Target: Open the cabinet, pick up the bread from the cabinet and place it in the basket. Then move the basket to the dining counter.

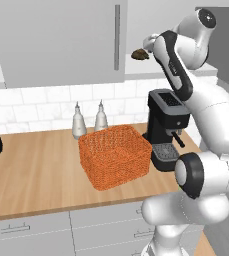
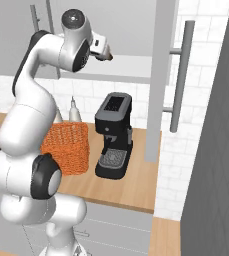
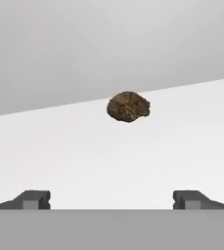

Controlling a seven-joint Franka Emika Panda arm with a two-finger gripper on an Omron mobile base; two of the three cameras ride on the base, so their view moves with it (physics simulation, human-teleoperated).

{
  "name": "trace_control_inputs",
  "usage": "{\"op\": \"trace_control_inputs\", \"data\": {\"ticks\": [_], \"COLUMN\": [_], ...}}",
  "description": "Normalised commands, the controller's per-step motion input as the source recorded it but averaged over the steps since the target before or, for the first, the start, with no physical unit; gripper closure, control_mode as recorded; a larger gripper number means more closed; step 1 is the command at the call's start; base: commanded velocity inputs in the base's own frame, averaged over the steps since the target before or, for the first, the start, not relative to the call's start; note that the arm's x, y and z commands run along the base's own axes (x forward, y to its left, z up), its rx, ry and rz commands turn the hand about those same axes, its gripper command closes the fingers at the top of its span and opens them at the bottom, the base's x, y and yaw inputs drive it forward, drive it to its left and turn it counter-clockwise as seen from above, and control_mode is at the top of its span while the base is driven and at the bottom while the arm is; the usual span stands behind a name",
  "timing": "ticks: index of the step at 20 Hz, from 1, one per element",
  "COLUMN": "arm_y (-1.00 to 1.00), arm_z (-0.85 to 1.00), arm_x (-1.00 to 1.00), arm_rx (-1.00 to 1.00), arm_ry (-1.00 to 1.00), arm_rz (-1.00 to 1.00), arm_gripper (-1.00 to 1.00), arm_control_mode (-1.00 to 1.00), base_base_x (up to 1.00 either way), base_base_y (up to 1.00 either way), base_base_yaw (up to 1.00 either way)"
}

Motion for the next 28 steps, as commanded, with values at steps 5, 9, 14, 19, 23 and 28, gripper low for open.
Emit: {"op": "trace_control_inputs", "data": {"ticks": [5,9,14,19,23,28], "arm_y": [-0.01,-0.13,0.0,0.0,0.0,0.0], "arm_z": [-0.2,-0.18,-0.06,-0.05,-0.12,-0.01], "arm_x": [0.44,0.46,0.5,0.56,0.53,0.45], "arm_rx": [0.0,0.0,0.0,0.0,0.0,0.0], "arm_ry": [0.0,0.0,0.0,0.02,0.01,0.01], "arm_rz": [0.0,0.0,-0.01,-0.02,-0.01,-0.01], "arm_gripper": [-1.0,-1.0,-1.0,-1.0,-1.0,-1.0], "arm_control_mode": [-1.0,-1.0,-1.0,-1.0,-1.0,-1.0], "base_base_x": [0.0,0.0,0.0,0.0,0.0,0.0], "base_base_y": [0.0,0.0,0.0,0.0,0.0,0.0], "base_base_yaw": [0.0,0.0,0.0,0.0,0.0,0.0]}}
